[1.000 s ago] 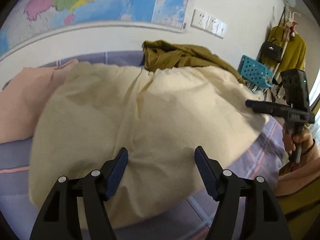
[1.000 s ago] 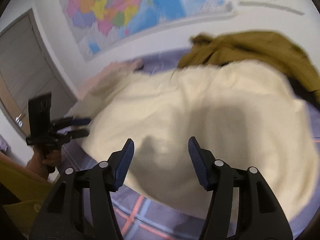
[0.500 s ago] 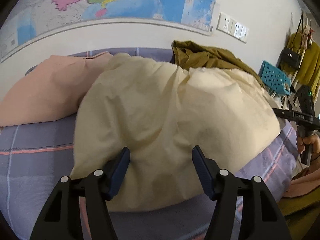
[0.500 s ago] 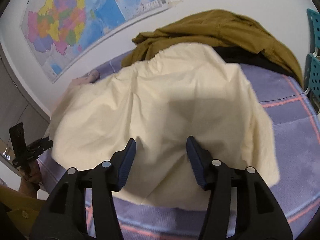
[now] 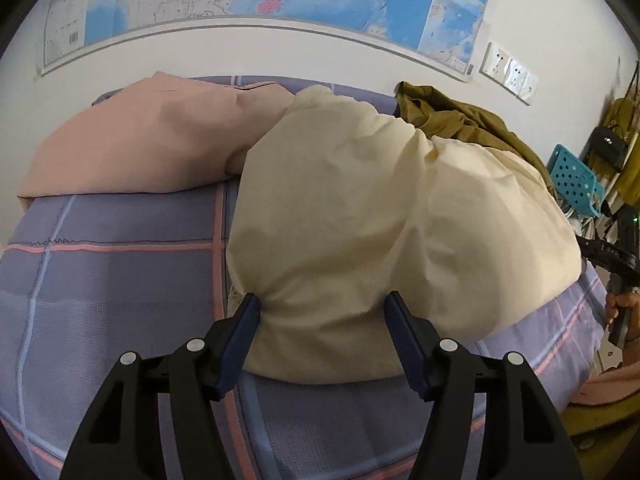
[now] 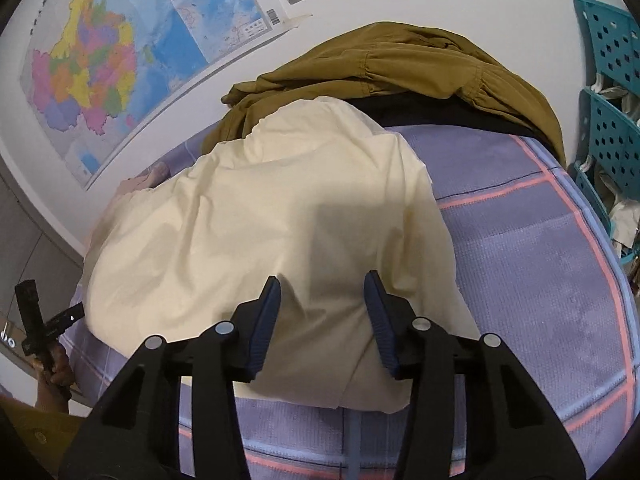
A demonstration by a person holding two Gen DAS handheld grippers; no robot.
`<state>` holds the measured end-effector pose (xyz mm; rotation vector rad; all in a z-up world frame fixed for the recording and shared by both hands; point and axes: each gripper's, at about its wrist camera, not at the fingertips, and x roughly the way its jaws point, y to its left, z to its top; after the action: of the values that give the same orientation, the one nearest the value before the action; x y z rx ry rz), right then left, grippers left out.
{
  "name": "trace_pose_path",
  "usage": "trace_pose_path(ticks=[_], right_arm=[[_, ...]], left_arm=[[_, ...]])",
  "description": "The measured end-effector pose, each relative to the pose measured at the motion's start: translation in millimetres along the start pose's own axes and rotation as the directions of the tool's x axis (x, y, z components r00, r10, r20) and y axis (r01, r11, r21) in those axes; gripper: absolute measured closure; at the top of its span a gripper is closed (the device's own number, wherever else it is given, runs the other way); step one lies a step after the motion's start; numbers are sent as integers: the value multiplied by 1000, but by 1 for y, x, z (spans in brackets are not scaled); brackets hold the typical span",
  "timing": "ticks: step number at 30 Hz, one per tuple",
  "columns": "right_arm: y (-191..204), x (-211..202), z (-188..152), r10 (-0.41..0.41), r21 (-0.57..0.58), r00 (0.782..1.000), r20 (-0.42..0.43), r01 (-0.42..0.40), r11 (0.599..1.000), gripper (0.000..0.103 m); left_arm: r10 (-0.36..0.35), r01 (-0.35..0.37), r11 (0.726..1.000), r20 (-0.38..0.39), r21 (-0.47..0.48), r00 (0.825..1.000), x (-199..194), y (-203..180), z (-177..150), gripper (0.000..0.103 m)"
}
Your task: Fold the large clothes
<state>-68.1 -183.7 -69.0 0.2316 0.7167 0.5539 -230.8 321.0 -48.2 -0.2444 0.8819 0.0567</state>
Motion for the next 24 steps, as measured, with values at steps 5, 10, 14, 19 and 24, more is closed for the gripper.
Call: trace_pose_path(ticks=[5,10,14,19,24], right_arm=[[6,-17,-5,47,29,999,16,-47,998,45],[25,-35,-8,61,-28,997,39,-60,998,40],[34,-37,-16,152,-12,988,23,-152,988,37],[30,-32,-33,188,46,982,-23,-187,981,35],[20,-34,-45,219,110,975,-32,-214,971,33]], left_arm=[[2,-2,999,-14,-33,1000,-10,1,-3,39],[-30,30,998,-5,-59,1000,-27,-5,-9,37],[-57,56,997,-32,-48,998,-32,-17,-21,36],[-157,147,983,-86,-112,984,-25,-21,-36,36],[-235,216,957,-83,-193,968,-16,-23,-40,26]])
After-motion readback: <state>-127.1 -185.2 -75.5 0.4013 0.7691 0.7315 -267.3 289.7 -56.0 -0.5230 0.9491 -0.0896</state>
